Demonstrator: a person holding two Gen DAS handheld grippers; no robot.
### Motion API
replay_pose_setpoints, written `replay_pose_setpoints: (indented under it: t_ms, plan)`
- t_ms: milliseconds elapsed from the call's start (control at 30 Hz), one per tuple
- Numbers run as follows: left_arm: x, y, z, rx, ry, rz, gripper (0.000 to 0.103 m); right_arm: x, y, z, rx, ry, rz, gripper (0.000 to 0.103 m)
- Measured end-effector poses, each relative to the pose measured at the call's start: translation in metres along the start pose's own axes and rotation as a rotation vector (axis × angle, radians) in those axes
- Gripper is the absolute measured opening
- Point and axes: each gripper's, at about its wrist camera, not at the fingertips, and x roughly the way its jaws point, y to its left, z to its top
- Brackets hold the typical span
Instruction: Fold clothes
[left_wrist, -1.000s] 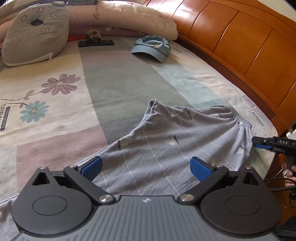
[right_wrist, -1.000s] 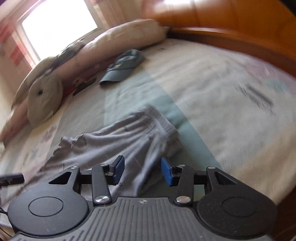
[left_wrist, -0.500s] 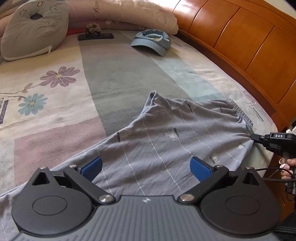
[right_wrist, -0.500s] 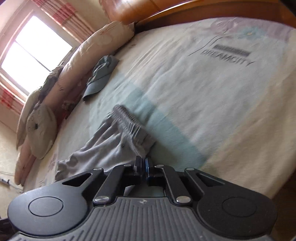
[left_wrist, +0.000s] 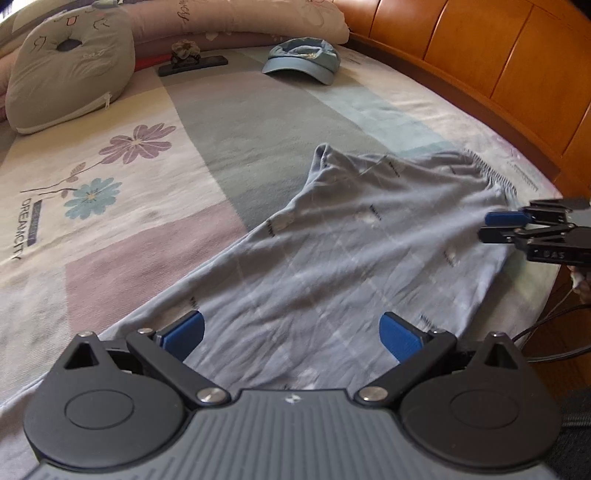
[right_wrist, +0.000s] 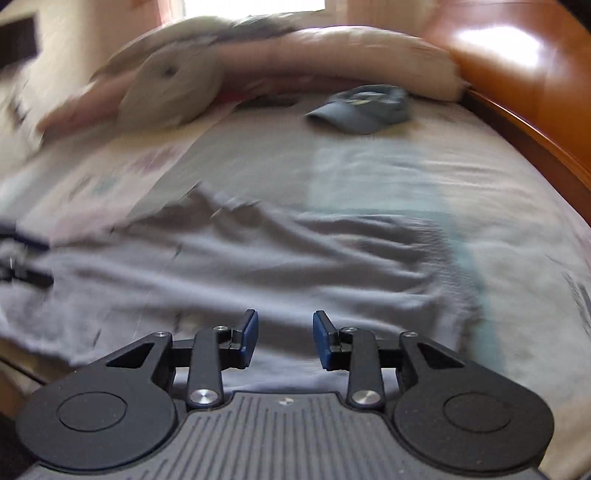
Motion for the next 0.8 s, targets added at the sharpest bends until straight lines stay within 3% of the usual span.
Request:
replay_pose_setpoints:
  t_ms: [100,300,433,533,633,700,800]
  plan:
    - [-0.004,0.009,-0.018,-0.023,0.025,0.028,0.1,0.014,0.016,-0.004,-0.05,0.035,0.021,0.04]
    - [-0.015,0.027,-0.062,-0.051,0.097,0.103,0.1,0.001,0.014,-0.002,-0.056,0.059,-0.015,0.05]
    - [-0.021,0.034,-0.049,-0.067,0.042,0.102,0.1,-0.005,0.015,0.002,-0.061,0.069,-0.037,0.054]
    - [-0.019,0.036,-0.037,-0.076,0.002,0.098,0.1,0.013,0.028,0.02,-0.068,0.029,-0.027,0.061]
    - [-0.014,0.042,-0.045,-0.122,0.038,0.094,0.101,0.037,0.028,0.014,-0.036,0.085,-0.032,0.062]
    - [-0.015,0.046,-0.058,-0.152,0.054,0.116,0.1,0.033,0.023,0.004,-0.004,0.071,-0.026,0.07]
    - [-0.024,0.049,-0.06,-0.17,0.038,0.104,0.1,0.024,0.019,0.008,0.008,0.094,-0.011,0.075]
